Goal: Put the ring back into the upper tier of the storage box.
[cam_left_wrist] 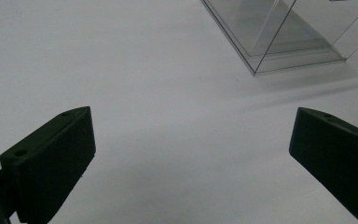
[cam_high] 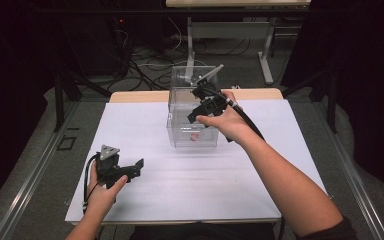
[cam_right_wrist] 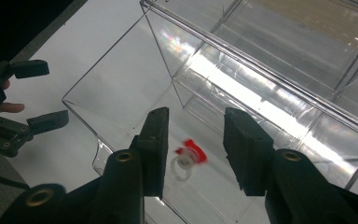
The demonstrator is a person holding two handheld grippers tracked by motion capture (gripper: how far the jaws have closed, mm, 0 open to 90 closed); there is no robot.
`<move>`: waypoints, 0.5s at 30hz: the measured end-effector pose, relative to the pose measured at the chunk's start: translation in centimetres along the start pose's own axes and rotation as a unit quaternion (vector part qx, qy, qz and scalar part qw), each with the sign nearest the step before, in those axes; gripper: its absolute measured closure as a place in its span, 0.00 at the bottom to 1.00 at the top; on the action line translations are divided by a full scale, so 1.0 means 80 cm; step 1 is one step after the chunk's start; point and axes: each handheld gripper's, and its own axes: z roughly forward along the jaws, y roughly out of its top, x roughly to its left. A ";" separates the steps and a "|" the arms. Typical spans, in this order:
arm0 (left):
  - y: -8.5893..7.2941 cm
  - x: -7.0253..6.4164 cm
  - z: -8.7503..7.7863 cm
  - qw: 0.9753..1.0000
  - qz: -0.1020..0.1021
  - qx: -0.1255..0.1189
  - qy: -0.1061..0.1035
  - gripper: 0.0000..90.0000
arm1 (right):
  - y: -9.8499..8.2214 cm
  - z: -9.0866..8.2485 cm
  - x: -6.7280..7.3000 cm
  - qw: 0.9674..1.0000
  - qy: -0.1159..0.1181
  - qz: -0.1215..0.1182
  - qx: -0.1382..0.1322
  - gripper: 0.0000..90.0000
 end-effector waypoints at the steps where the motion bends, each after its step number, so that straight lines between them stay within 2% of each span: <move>1: 0.000 0.000 0.000 1.000 0.000 0.000 -0.001 0.01 | 0.000 0.000 0.000 1.000 0.000 0.000 -0.003 0.64; 8: 0.000 0.000 0.000 1.000 0.000 -0.001 -0.001 0.01 | -0.001 -0.007 -0.003 1.000 0.007 0.003 -0.009 0.52; 12: 0.000 0.000 0.000 1.000 0.000 0.000 -0.001 0.01 | -0.001 -0.009 -0.002 1.000 0.009 0.005 -0.022 0.48; 15: 0.000 -0.001 0.000 1.000 0.001 0.002 0.000 0.01 | 0.000 -0.015 -0.003 1.000 0.008 0.003 -0.018 0.45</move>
